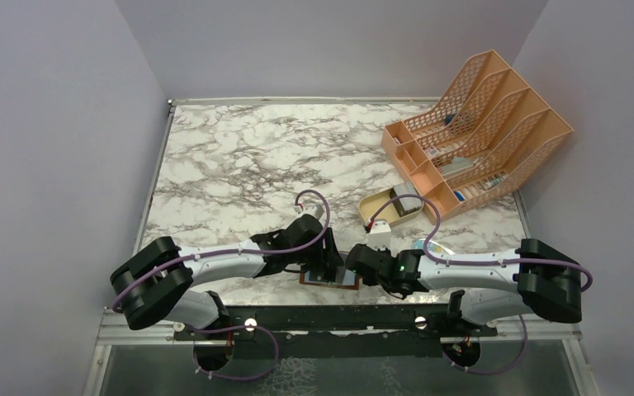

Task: Put the credit cards into the card holder
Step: Insert the credit card into the card holder.

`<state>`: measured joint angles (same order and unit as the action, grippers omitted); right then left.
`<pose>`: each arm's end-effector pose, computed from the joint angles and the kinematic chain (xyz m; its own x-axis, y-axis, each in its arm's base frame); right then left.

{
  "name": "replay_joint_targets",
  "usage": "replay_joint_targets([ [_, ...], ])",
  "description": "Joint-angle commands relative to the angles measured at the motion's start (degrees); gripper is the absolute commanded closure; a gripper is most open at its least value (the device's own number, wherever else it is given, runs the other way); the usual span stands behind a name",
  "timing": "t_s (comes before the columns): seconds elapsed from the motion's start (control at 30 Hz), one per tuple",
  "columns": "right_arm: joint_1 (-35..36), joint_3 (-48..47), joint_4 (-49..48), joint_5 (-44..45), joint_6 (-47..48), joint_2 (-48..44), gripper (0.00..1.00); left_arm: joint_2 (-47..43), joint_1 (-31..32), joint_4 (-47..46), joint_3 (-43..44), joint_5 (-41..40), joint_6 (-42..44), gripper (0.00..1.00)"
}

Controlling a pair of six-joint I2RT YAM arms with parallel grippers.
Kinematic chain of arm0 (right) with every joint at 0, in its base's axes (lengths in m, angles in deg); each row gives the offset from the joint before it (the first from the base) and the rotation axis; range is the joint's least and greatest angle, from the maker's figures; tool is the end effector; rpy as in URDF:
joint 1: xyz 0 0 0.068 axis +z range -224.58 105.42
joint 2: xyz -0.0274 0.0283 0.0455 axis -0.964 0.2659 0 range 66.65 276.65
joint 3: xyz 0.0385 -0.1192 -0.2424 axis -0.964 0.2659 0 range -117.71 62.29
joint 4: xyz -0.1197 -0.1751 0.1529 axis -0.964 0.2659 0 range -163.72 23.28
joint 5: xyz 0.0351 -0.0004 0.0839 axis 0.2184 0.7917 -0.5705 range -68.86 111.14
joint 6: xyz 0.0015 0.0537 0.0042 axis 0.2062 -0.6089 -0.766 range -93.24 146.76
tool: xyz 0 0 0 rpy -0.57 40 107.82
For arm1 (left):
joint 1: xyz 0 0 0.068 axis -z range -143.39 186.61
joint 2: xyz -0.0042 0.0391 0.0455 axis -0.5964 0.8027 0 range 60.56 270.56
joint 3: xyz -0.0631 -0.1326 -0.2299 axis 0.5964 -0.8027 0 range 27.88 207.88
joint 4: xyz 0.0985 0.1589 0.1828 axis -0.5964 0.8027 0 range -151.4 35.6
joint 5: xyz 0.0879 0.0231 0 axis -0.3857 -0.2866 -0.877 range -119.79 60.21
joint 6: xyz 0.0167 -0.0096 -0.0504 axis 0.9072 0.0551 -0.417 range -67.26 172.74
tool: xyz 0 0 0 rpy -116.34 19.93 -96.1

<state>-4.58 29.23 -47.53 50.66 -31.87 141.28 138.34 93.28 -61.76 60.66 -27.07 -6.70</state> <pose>0.0893 0.1941 0.1532 -0.8085 -0.0491 -0.5864 -0.1222 0.9888 0.0856 0.1402 -0.2162 0.1637 -0.9309 -0.1499 -0.3330 0.1012 0.7703 -0.6296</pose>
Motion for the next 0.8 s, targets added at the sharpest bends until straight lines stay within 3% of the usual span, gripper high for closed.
replay_joint_targets([
  [0.0,-0.21,1.07,-1.67,-0.9,-0.08,1.14,0.85,0.99,0.5,-3.81,-1.88,2.68,-2.51,0.4],
  [0.77,-0.21,1.46,-2.53,-3.07,-0.15,0.91,0.86,0.86,1.34,-9.68,-2.63,3.83,-4.65,0.4],
])
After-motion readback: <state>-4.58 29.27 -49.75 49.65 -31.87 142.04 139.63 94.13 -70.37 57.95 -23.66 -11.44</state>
